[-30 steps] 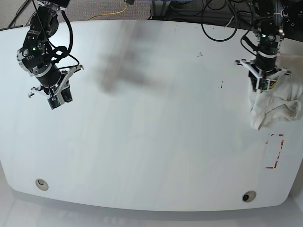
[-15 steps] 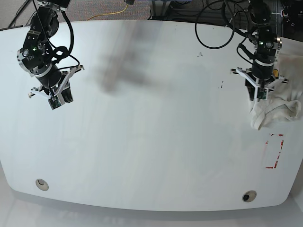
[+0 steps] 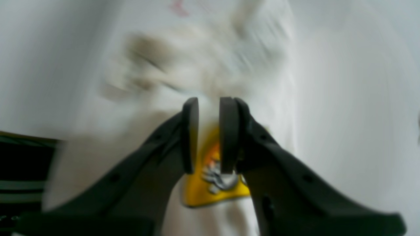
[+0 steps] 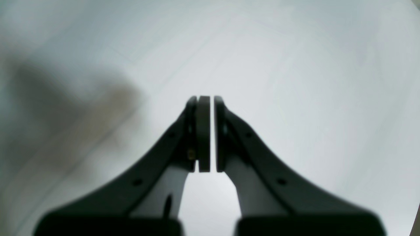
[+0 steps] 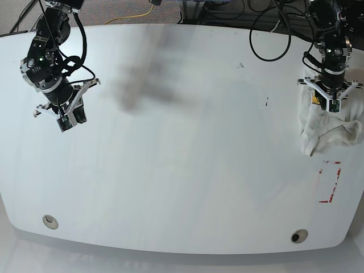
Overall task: Layout the t-shirt on the table in an organized manner, then fold the t-shirt properly
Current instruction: 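Press and tuck the shirt bundle with the left gripper at the table edge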
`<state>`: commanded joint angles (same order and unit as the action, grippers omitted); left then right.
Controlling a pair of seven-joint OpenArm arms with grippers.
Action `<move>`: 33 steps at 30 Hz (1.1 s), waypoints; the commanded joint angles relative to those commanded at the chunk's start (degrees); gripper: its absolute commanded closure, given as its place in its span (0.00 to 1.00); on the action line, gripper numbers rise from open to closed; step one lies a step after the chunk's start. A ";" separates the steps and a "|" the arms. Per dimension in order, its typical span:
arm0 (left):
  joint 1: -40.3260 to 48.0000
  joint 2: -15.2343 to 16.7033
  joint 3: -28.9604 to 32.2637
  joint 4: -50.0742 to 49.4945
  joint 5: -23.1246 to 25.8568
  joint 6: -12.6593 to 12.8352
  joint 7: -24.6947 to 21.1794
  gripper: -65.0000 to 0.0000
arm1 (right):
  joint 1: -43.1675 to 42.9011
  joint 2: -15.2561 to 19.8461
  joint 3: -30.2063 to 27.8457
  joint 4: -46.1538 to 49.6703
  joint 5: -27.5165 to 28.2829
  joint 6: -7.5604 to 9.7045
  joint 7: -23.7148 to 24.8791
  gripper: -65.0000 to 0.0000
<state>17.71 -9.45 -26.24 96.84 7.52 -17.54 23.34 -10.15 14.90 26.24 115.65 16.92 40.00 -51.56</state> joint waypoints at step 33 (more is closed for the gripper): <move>-6.33 -8.53 -4.66 -4.31 0.00 0.00 2.46 0.85 | 0.09 -1.05 0.00 0.00 -0.09 0.00 -0.18 0.98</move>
<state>11.38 -17.98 -30.90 92.53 7.52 -17.54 25.80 -10.07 13.85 26.24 115.65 16.84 40.00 -51.74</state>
